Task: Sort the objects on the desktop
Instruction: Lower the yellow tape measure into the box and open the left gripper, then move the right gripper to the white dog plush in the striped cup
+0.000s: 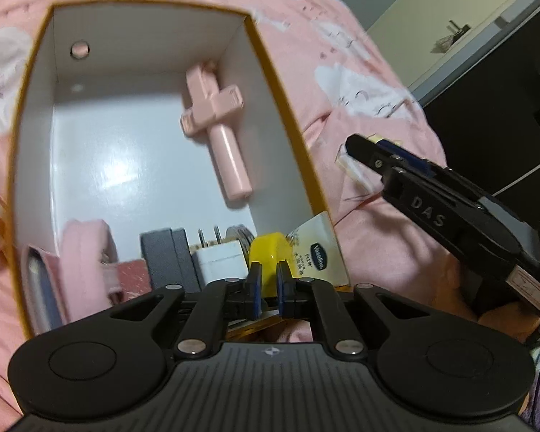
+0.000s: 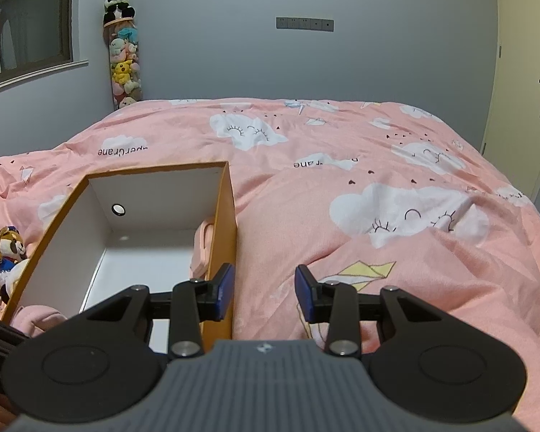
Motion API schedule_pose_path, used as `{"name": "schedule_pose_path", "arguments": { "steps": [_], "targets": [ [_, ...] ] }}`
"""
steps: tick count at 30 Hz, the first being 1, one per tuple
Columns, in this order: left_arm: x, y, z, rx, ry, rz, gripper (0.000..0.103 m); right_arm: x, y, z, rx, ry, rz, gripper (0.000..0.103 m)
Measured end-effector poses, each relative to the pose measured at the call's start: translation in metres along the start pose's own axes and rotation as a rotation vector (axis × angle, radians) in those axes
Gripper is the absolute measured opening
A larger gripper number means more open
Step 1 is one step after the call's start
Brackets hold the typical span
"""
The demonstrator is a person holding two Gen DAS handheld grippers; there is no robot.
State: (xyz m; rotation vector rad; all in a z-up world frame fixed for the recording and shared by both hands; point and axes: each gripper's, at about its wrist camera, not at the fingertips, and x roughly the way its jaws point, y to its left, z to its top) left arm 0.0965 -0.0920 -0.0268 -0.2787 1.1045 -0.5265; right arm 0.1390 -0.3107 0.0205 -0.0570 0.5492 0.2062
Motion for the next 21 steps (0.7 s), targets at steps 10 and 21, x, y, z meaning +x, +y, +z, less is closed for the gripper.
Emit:
{"name": "schedule_pose_path", "arguments": {
  "steps": [10, 21],
  "targets": [
    [-0.041, -0.009, -0.01, 0.092, -0.12, 0.27, 0.009, -0.009, 0.032, 0.002, -0.064, 0.072, 0.103, 0.044],
    [-0.062, 0.013, -0.026, 0.077, -0.135, 0.404, 0.024, -0.011, 0.08, -0.012, -0.131, 0.25, 0.198, 0.046]
  ]
}}
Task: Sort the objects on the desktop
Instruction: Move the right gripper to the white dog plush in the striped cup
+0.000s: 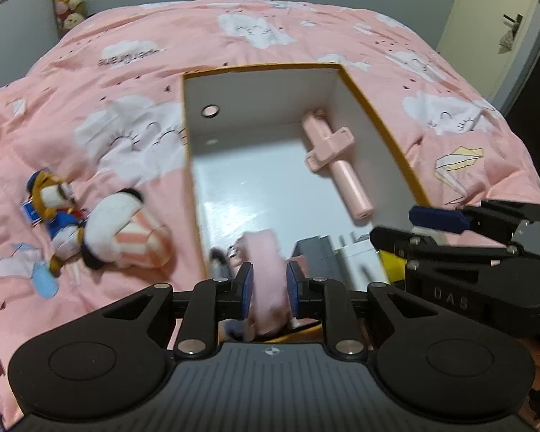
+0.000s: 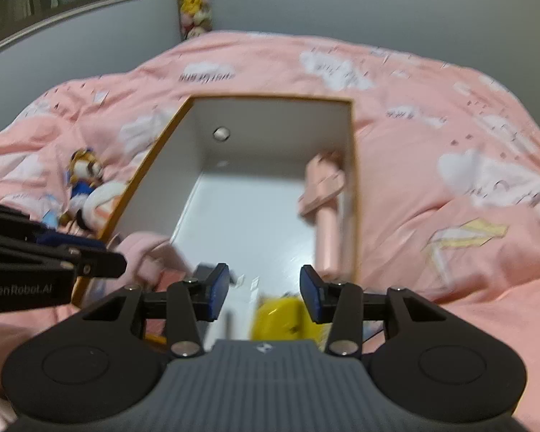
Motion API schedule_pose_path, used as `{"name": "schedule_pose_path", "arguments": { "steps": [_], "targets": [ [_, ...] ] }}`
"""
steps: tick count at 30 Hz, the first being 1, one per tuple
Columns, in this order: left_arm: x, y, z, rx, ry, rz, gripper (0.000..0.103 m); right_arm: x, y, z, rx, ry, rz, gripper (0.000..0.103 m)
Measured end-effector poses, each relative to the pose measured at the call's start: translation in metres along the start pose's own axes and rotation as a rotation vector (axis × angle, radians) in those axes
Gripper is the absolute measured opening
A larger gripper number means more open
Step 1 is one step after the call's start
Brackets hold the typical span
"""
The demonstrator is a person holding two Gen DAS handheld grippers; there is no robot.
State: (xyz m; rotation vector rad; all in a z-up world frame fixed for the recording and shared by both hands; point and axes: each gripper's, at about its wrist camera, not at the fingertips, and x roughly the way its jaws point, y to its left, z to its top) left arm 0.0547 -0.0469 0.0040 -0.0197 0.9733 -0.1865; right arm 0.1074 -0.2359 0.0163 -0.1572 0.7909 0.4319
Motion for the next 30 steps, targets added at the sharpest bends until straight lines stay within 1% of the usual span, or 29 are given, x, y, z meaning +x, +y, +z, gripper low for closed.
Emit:
{"name": "schedule_pose_path", "arguments": {
  "steps": [2, 4, 8, 9, 10, 12, 14, 16, 21, 30],
  "targets": [
    [-0.003, 0.008, -0.004, -0.021, 0.0, 0.007, 0.028, 0.003, 0.008, -0.001, -0.009, 0.029, 0.009, 0.048],
    [-0.004, 0.018, -0.007, -0.048, 0.001, 0.012, 0.033, 0.005, 0.016, 0.0, -0.026, 0.049, 0.009, 0.05],
    [-0.008, 0.037, -0.012, -0.108, -0.007, 0.023, 0.038, 0.007, 0.031, 0.003, -0.065, 0.07, 0.005, 0.052],
    [-0.009, 0.042, -0.012, -0.123, -0.011, 0.023, 0.043, 0.008, 0.035, 0.004, -0.075, 0.074, 0.003, 0.052],
    [-0.01, 0.046, -0.013, -0.138, -0.017, 0.021, 0.05, 0.008, 0.038, 0.005, -0.082, 0.077, 0.001, 0.053],
    [-0.013, 0.055, -0.013, -0.166, -0.037, 0.016, 0.051, 0.008, 0.045, 0.008, -0.1, 0.075, -0.003, 0.056],
    [-0.015, 0.064, -0.013, -0.192, -0.05, 0.006, 0.053, 0.009, 0.051, 0.013, -0.117, 0.066, -0.009, 0.056],
    [-0.017, 0.073, -0.012, -0.221, -0.064, 0.001, 0.056, 0.008, 0.057, 0.019, -0.132, 0.047, -0.01, 0.058],
    [-0.018, 0.091, -0.011, -0.255, -0.085, 0.02, 0.061, 0.012, 0.073, 0.036, -0.158, 0.02, 0.016, 0.066],
    [-0.005, 0.133, -0.01, -0.352, -0.042, 0.09, 0.061, 0.027, 0.106, 0.069, -0.254, -0.022, 0.074, 0.072]
  ]
}}
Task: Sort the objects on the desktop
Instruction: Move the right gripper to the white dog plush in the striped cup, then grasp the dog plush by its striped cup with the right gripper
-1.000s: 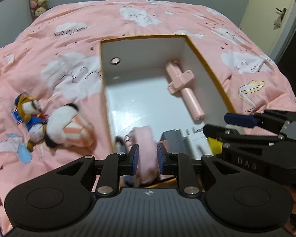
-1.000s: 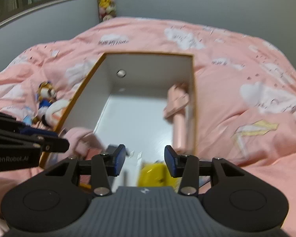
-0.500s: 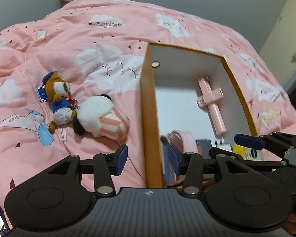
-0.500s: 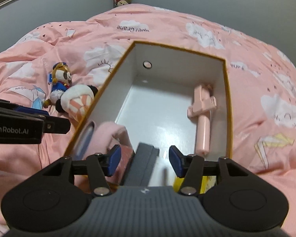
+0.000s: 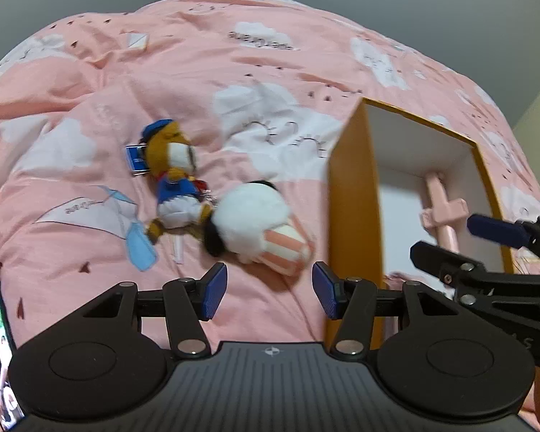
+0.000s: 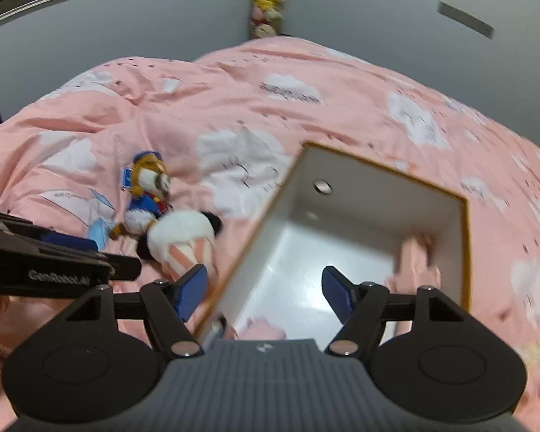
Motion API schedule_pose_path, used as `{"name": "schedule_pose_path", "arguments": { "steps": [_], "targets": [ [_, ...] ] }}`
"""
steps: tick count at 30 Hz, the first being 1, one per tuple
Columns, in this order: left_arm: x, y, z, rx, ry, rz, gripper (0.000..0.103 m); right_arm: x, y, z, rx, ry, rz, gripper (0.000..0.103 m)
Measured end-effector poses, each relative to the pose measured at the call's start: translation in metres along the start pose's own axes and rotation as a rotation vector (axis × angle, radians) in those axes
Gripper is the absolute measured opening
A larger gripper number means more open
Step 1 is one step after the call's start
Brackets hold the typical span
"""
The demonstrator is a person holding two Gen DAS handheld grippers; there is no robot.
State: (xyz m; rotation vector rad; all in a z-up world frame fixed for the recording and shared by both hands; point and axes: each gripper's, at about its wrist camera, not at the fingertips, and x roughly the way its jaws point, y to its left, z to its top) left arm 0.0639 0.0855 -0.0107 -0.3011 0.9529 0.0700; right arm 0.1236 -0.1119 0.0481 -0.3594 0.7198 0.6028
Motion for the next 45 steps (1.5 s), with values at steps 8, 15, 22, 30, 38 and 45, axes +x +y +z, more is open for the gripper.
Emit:
{"name": "schedule_pose_path", "arguments": {
  "steps": [8, 15, 22, 30, 38, 45],
  "targets": [
    [0.01, 0.025, 0.015, -0.059, -0.002, 0.067, 0.061, 0.029, 0.024, 0.035, -0.157, 0.002, 0.074, 0.073],
    [0.02, 0.045, 0.025, -0.061, 0.024, 0.127, 0.061, 0.059, 0.041, 0.053, -0.253, 0.052, 0.153, 0.076],
    [0.022, 0.078, 0.033, -0.12, 0.02, 0.177, 0.061, 0.105, 0.052, 0.067, -0.286, 0.175, 0.233, 0.074],
    [0.035, 0.088, 0.03, -0.153, 0.049, 0.186, 0.061, 0.128, 0.093, 0.053, -0.467, 0.237, 0.298, 0.065],
    [0.04, 0.084, 0.025, -0.143, 0.031, 0.211, 0.06, 0.142, 0.12, 0.028, -0.723, 0.2, 0.183, 0.07],
    [0.034, 0.09, 0.019, -0.174, 0.005, 0.218, 0.056, 0.164, 0.123, 0.024, -0.794, 0.231, 0.078, 0.078]
  ]
}}
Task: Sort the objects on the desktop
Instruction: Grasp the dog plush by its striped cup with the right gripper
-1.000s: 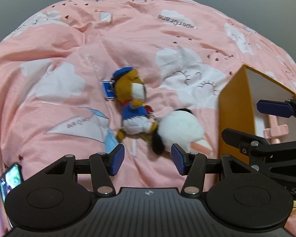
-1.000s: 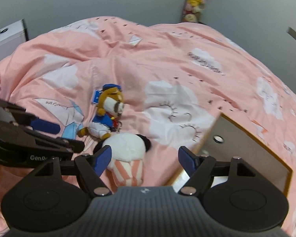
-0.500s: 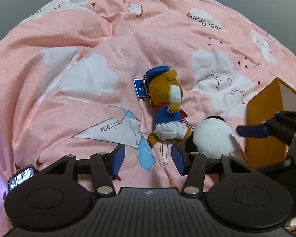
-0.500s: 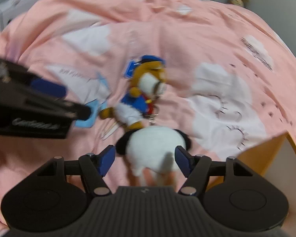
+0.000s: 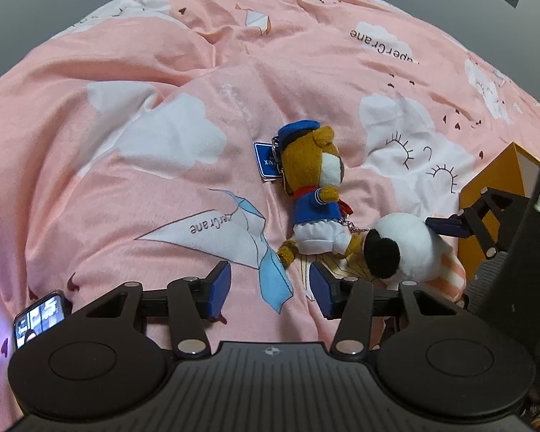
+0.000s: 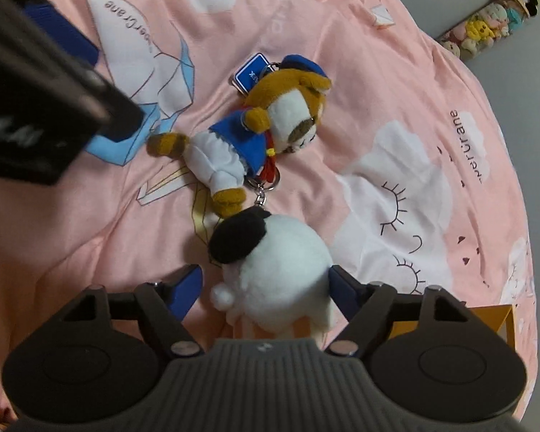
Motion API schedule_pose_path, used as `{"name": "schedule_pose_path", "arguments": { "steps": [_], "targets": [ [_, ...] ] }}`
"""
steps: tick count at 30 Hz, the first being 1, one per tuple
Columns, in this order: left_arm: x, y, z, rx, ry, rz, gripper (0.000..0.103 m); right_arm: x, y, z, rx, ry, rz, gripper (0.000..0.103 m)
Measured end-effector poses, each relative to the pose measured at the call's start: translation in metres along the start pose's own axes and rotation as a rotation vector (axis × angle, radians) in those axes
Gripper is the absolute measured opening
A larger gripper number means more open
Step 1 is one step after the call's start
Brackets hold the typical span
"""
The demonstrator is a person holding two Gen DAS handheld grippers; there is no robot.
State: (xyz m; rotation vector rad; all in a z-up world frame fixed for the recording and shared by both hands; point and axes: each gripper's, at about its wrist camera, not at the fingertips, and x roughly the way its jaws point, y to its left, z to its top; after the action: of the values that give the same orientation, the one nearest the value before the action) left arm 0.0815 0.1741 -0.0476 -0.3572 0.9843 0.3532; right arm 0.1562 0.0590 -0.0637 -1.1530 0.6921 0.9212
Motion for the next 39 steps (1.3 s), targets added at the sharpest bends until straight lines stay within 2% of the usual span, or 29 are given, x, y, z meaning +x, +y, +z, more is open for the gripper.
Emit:
{"name": "schedule_pose_path", "arguments": {
  "steps": [3, 6, 11, 16, 19, 21, 23, 26, 28, 32, 34, 36, 39],
  "targets": [
    [-0.002, 0.001, -0.003, -0.006, -0.011, -0.004, 0.056, 0.006, -0.003, 0.001, -0.011, 0.033, -0.031, 0.071],
    [-0.006, 0.0, -0.006, 0.004, -0.022, -0.007, 0.056, 0.01, -0.02, 0.003, 0.086, 0.064, -0.01, 0.066],
    [-0.008, 0.002, -0.008, 0.002, -0.026, -0.015, 0.056, 0.002, -0.07, -0.004, 0.375, 0.049, 0.128, 0.062],
    [-0.008, 0.001, -0.008, 0.003, -0.027, -0.018, 0.056, -0.016, -0.118, -0.011, 0.673, -0.05, 0.318, 0.062],
    [-0.008, -0.001, -0.008, 0.007, -0.025, -0.019, 0.056, -0.008, -0.132, -0.011, 0.828, -0.071, 0.431, 0.062],
    [-0.007, -0.001, -0.008, 0.005, -0.024, -0.017, 0.056, 0.006, -0.131, -0.009, 0.863, -0.054, 0.47, 0.063],
    [-0.007, -0.001, -0.007, 0.003, -0.022, -0.018, 0.056, 0.022, -0.123, -0.006, 0.861, 0.01, 0.458, 0.064],
    [-0.006, -0.001, -0.007, 0.004, -0.02, -0.016, 0.056, 0.029, -0.116, -0.004, 0.812, 0.044, 0.416, 0.066],
    [-0.004, -0.002, -0.006, 0.006, -0.017, -0.017, 0.056, 0.021, -0.114, -0.004, 0.768, 0.028, 0.36, 0.068],
    [-0.002, -0.004, -0.007, 0.013, -0.013, -0.02, 0.056, 0.002, -0.108, 0.001, 0.624, -0.014, 0.15, 0.068],
    [-0.002, -0.004, -0.007, 0.013, -0.014, -0.021, 0.056, -0.008, -0.104, -0.002, 0.561, -0.032, 0.079, 0.067],
    [-0.002, -0.004, -0.007, 0.009, -0.013, -0.021, 0.056, -0.016, -0.098, -0.003, 0.514, -0.055, 0.052, 0.061],
    [-0.003, -0.004, -0.007, 0.004, -0.013, -0.021, 0.056, -0.024, -0.093, -0.006, 0.49, -0.079, 0.068, 0.056]
  ]
}}
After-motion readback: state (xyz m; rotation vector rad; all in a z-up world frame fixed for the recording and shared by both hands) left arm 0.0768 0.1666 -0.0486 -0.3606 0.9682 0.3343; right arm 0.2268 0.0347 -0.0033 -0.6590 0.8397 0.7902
